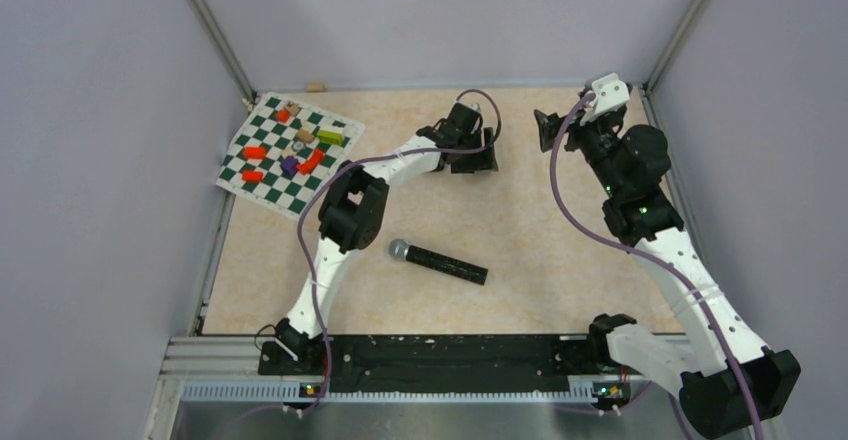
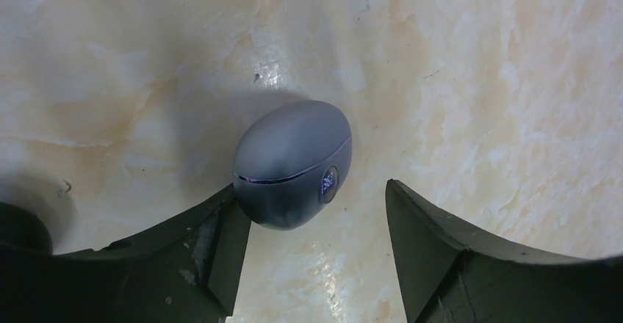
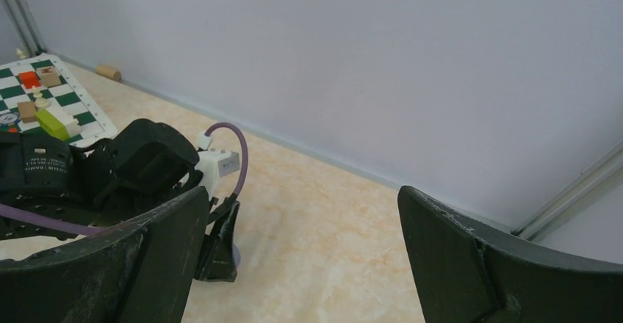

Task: Insert the wireless bluetooth earbuds into the charging case
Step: Place the charging case at the center of the board.

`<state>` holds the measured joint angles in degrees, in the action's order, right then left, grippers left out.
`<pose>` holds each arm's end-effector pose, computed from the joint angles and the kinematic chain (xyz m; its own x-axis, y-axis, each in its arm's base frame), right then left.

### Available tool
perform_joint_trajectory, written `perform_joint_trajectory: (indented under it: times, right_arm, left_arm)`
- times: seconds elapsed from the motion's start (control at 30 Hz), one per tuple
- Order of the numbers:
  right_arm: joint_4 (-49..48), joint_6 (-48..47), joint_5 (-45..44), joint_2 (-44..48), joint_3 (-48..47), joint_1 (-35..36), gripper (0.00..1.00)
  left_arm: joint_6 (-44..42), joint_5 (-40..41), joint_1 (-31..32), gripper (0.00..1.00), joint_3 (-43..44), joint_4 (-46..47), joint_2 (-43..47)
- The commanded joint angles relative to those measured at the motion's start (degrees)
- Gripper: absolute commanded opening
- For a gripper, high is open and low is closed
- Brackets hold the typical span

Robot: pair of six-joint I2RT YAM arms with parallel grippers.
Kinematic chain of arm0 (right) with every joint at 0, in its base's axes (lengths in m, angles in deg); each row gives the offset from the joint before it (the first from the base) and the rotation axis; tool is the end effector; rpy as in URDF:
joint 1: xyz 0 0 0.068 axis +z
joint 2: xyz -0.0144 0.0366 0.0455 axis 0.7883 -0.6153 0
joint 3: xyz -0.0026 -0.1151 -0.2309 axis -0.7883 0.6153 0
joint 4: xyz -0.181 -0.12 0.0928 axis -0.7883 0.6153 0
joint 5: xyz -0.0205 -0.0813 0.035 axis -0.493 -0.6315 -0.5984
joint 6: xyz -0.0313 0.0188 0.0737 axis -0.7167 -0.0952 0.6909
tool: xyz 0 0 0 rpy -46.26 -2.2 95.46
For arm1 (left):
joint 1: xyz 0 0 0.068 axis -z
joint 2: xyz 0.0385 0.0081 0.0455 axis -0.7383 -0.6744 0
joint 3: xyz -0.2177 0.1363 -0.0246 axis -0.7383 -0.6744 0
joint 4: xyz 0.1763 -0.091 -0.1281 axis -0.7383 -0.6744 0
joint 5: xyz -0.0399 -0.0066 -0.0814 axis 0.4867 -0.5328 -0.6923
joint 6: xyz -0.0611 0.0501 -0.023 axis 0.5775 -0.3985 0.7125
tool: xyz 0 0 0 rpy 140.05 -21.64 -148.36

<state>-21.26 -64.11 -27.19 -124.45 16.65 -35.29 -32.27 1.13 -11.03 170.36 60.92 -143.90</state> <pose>0.2332 0.0744 0.3948 0.1799 -0.1501 -0.9722 -0.3119 0.9286 -0.2010 0.4189 -0.3231 0.1424 -0.8604 -0.0755 -0.5041 0.2068 0.8523 -0.4805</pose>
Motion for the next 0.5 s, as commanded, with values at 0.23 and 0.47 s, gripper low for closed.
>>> perform_joint_trajectory:
  times: [0.23,0.47]
  right_arm:
    - [-1.5,1.1,1.3,1.6,0.1,-0.6,0.99]
    - [-1.3,1.3,1.6,1.8,0.0,-0.6,0.99]
  left_arm:
    - [-3.3,4.9,0.3,0.72,-3.4,-2.1,4.3]
    - [-4.6,6.4,0.2,0.73,-5.7,-1.4,6.4]
